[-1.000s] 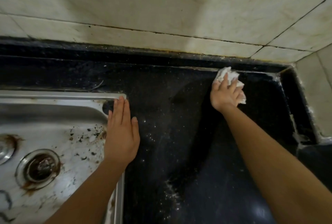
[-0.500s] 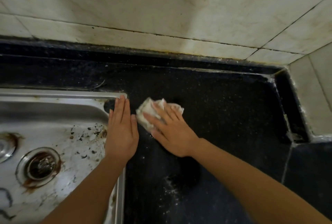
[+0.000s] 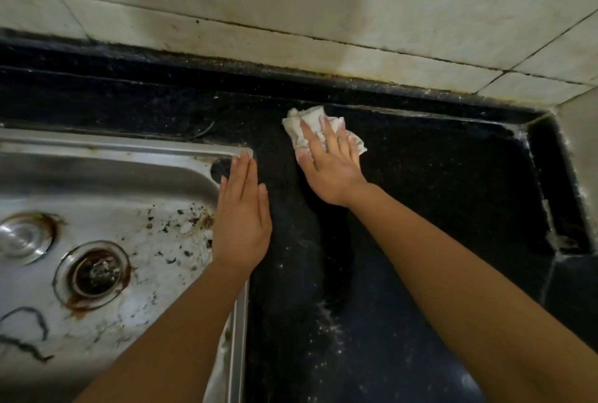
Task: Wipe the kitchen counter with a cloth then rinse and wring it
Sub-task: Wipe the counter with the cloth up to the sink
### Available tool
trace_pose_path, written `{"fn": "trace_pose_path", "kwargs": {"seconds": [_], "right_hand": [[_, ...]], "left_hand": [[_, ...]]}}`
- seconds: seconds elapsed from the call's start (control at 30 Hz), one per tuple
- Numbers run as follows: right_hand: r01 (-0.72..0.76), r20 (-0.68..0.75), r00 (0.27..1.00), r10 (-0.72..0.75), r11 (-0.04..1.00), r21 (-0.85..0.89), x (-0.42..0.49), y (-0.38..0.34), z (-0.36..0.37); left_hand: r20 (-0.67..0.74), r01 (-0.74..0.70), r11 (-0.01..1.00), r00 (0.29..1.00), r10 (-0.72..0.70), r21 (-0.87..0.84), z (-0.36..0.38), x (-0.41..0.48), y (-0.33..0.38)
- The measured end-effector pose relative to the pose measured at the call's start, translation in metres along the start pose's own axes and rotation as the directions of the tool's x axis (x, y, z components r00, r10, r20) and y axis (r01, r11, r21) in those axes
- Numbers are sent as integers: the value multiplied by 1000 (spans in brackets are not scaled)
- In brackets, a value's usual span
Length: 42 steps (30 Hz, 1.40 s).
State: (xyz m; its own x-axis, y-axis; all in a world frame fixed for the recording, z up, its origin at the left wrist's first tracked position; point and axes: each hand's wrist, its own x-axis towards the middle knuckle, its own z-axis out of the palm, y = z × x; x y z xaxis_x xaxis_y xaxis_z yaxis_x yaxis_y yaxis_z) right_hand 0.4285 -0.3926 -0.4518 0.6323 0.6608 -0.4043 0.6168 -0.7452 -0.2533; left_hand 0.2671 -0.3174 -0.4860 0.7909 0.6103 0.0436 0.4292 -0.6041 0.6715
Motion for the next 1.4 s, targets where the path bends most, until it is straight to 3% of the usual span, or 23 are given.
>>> {"fn": "trace_pose_path", "kwargs": {"seconds": [0.17, 0.33, 0.5, 0.77, 0.93, 1.17, 1.3, 1.4], "right_hand": [[174, 51, 984, -173, 984, -21, -45, -9, 22], [196, 92, 977, -191, 980, -42, -90, -23, 42], [243, 87, 968, -237, 968, -70, -152, -25, 71], [393, 115, 919, -376, 864, -316, -267, -8, 117], [486, 186, 873, -451, 830, -272, -260, 3, 97], [53, 86, 995, -45, 994, -95, -181, -3, 65], [-191, 83, 979, 188, 981, 28, -158, 11, 45], [-292, 47, 956, 288, 947, 130, -181, 17, 56]], "left_hand": [[-18, -1, 997, 1000, -1, -80, -1, -1, -1], [23, -11, 995, 1000, 13, -100, -6, -4, -2], [187, -104, 992, 978, 90, 65, -22, -30, 0], [282, -88, 985, 958, 42, 150, -46, -150, -12], [293, -72, 966, 956, -4, 248, -46, -187, -16], [245, -55, 949, 969, -24, 309, -36, -192, -16], [248, -54, 942, 968, -32, 330, -36, -192, -16], [253, -52, 954, 967, -26, 296, -37, -192, -17]]}}
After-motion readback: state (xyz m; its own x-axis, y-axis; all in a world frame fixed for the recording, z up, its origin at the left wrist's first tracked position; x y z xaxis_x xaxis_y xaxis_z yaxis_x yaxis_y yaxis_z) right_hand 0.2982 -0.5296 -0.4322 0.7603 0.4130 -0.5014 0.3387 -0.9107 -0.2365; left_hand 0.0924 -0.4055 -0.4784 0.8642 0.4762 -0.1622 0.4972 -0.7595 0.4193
